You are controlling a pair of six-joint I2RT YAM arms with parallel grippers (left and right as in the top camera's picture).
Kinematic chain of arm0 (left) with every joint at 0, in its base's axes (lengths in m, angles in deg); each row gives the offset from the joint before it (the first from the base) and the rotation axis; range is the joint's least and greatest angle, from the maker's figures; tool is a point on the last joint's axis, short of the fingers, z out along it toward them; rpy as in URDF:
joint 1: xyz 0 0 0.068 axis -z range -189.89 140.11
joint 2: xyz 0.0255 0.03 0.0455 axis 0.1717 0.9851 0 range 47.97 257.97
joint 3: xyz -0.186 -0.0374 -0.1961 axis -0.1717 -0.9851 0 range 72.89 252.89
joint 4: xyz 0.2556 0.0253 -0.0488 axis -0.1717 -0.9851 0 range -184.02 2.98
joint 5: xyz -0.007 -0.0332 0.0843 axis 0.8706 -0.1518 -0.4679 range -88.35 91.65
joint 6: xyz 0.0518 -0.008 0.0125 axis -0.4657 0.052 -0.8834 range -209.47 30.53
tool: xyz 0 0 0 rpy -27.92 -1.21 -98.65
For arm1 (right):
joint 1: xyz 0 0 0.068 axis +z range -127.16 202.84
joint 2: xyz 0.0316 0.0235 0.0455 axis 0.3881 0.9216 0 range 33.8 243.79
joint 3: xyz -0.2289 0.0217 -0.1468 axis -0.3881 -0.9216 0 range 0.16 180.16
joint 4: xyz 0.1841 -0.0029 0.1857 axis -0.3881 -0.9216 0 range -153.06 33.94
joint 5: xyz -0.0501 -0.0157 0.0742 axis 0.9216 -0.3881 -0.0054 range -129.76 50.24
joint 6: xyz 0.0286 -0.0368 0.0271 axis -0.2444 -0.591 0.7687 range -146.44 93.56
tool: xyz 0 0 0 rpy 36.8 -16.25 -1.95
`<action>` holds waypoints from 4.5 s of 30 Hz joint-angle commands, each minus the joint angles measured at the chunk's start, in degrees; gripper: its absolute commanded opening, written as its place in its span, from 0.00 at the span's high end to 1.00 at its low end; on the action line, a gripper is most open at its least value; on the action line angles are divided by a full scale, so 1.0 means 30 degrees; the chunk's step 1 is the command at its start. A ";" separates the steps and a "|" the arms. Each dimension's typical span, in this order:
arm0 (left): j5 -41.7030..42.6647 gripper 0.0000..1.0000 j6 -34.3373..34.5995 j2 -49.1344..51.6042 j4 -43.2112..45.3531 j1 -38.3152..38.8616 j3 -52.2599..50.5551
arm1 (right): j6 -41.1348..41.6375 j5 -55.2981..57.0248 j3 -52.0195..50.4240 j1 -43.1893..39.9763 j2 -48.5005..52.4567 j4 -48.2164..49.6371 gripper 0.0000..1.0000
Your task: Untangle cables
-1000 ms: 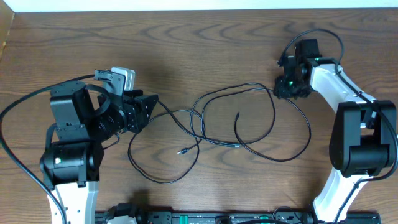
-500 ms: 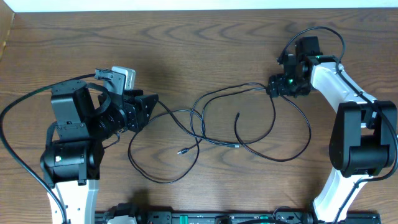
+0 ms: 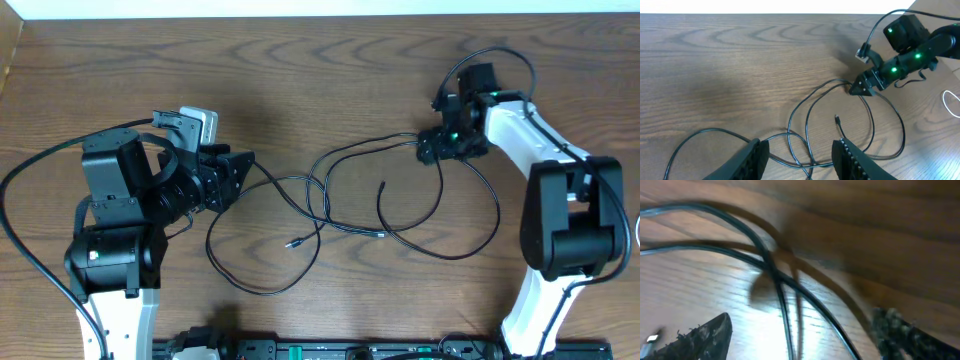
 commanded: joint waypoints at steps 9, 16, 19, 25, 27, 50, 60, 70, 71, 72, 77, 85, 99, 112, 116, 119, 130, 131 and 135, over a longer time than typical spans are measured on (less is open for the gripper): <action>0.0124 0.53 -0.0313 0.0015 0.0051 0.0007 0.0066 | 0.0182 0.2222 0.0204 0.0168 0.0656 -0.0262 0.47; 0.0466 0.53 -0.0313 0.0015 0.0036 0.0007 0.0066 | 0.0029 0.2586 0.0204 0.0219 0.0954 -0.0874 0.54; 0.0466 0.54 -0.0313 -0.0007 -0.0022 0.0007 0.0066 | 0.0029 0.2579 0.0204 0.0328 0.1450 -0.1042 0.56; 0.0459 0.53 -0.0321 -0.0080 -0.0015 0.0007 0.0066 | 0.0029 0.1158 0.0219 0.1093 0.1829 -0.1173 0.99; 0.0459 0.54 -0.0321 -0.0080 -0.0015 0.0007 0.0066 | -0.0073 0.0146 0.0255 0.1348 0.1821 -0.1151 0.99; 0.0466 0.54 -0.0313 -0.0073 0.0000 0.0007 0.0066 | -0.0976 -0.1304 0.7606 0.1158 -0.1137 -0.6266 0.99; 0.0750 0.54 -0.0240 -0.0073 0.0095 0.0007 0.0066 | -0.0255 0.2463 1.1548 -0.0313 -0.3424 -1.0251 0.99; 0.1209 0.54 -0.0233 -0.0073 0.0248 0.0015 0.0066 | -0.0117 -0.0270 1.5482 -0.3242 -0.7053 -1.2524 0.99; 0.1282 0.54 -0.0233 -0.0073 0.0248 0.0007 0.0066 | -0.0109 -0.0372 1.5650 -0.3300 -0.7497 -1.2488 0.99; 0.1384 0.54 -0.0233 -0.0073 0.0248 0.0015 0.0066 | -0.0109 -0.0350 1.5824 -0.3322 -0.8029 -1.2349 0.99; 0.1479 0.53 -0.0168 -0.0073 -0.0015 0.0015 0.0066 | 0.0160 -0.0379 1.6378 -0.3322 -0.9479 -1.2320 0.99; 0.1348 0.54 -0.0175 -0.0073 -0.0153 0.0007 0.0066 | 0.0255 -0.3453 1.6123 -0.1654 -0.8561 -1.3325 0.99; 0.0678 0.53 -0.0168 -0.0095 -0.0160 0.0007 0.0066 | 0.0328 -0.4262 1.6116 0.5384 -0.5931 -1.2393 0.99; 0.0962 0.54 -0.0095 -0.0095 -0.0313 0.0007 0.0066 | 0.1064 0.0495 1.6116 0.6040 -0.1843 -1.3362 0.01; 0.0962 0.54 -0.0095 -0.0095 -0.0313 0.0007 0.0066 | 0.4561 0.6215 1.6109 0.6018 -0.1122 -1.4732 0.01; 0.0962 0.53 -0.0102 -0.0095 -0.0306 0.0007 0.0066 | 0.5668 0.6936 1.6050 0.5894 -0.0648 -1.5897 0.01; 0.0889 0.53 -0.0109 -0.0095 -0.0663 0.0007 0.0066 | 0.8947 0.6849 1.0673 0.5552 -0.0510 -1.5795 0.01; 0.0889 0.53 -0.0109 -0.0095 -0.0663 0.0007 0.0066 | 0.9005 0.6790 1.0214 0.5603 -0.0517 -1.5591 0.01; 0.0889 0.54 -0.0109 -0.0095 -0.0678 0.0007 0.0066 | 0.9938 0.6273 0.7963 0.5858 -0.0517 -1.4229 0.01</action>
